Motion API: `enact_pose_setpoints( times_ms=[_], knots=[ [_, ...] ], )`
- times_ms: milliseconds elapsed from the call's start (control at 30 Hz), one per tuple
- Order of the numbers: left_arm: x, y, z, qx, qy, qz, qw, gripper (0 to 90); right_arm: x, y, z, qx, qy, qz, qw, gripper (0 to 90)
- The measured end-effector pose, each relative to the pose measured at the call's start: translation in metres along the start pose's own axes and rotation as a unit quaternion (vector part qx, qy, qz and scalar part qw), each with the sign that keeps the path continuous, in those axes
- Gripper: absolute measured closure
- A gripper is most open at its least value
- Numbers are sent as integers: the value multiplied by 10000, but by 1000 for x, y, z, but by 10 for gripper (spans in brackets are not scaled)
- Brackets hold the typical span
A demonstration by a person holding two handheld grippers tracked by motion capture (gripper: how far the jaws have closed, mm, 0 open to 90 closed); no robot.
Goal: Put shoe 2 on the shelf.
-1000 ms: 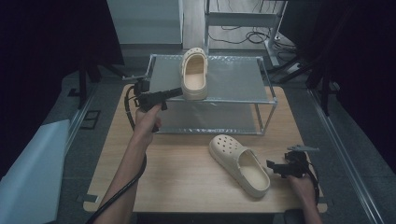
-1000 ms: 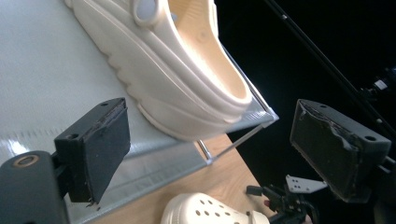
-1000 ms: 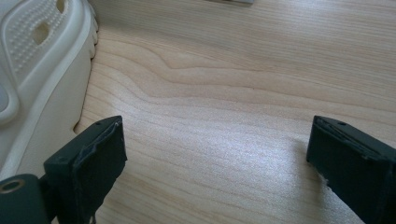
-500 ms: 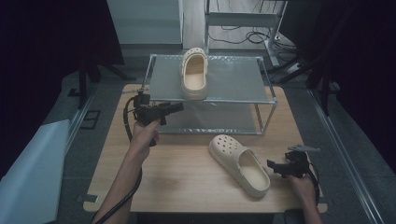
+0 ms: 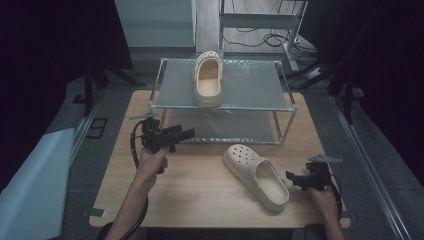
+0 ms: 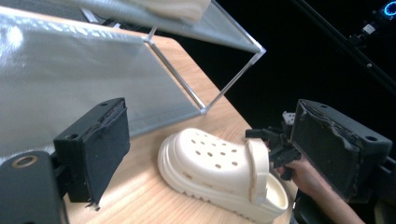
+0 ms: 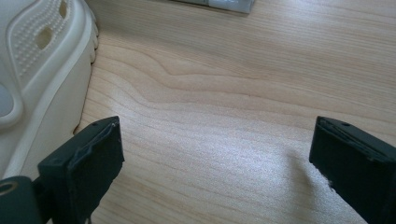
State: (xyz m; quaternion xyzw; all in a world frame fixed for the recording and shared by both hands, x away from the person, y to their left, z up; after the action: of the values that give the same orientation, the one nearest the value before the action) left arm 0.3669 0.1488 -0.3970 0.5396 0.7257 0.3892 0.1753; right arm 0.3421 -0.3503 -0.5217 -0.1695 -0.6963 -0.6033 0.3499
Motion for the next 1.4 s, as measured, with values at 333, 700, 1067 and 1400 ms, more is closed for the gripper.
enact_pose_setpoints(
  times_ms=[333,700,1067,1400],
  knots=[
    [7,-40,18,-13,237,198,9995,40,0,0,2,52,-6,27,10000,0],
    [2,-84,34,-161,584,625,9962,16,0,1,5,154,-16,47,9999,0],
    [-4,-110,38,-641,1386,1184,9811,10,7,7,10,295,-42,-73,9995,0],
    [-7,-121,45,-912,1949,1588,9636,0,17,16,15,406,56,-141,9991,0]
  ],
)
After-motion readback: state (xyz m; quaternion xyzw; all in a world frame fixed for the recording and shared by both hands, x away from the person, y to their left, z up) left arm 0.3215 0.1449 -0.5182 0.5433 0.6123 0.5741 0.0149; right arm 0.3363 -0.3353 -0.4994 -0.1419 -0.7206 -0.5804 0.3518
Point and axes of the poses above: each handheld gripper's, and its own axes: x roughly backward along the jaws, y roughly out of its top, z roughly to its left, the point moved 2 cm from there along -x, roughly forward along the jaws, and after that the axes turned 11 degrees about -y, right-handed, at the moved point
